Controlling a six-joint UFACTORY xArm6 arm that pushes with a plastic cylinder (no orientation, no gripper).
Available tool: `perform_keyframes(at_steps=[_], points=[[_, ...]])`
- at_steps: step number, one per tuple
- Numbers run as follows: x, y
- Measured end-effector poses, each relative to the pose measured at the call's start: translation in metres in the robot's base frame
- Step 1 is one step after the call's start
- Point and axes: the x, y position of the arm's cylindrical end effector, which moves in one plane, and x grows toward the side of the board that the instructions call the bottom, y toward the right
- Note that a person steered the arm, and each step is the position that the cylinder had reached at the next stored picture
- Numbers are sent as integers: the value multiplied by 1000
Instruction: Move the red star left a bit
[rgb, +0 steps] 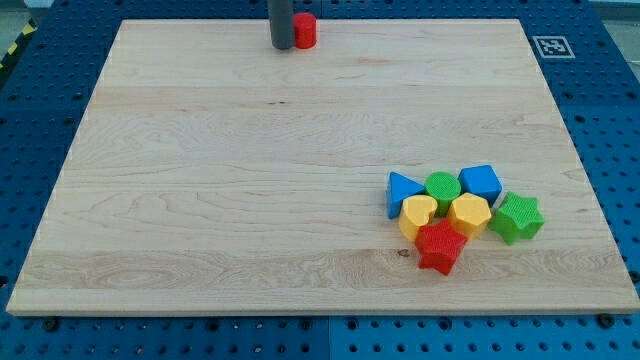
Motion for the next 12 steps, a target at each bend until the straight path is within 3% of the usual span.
perform_keyframes(at_steps=[1,2,5,6,7,9,12], points=[[49,0],[107,47],[222,336],[290,354],[342,332],[334,220],[334,151]])
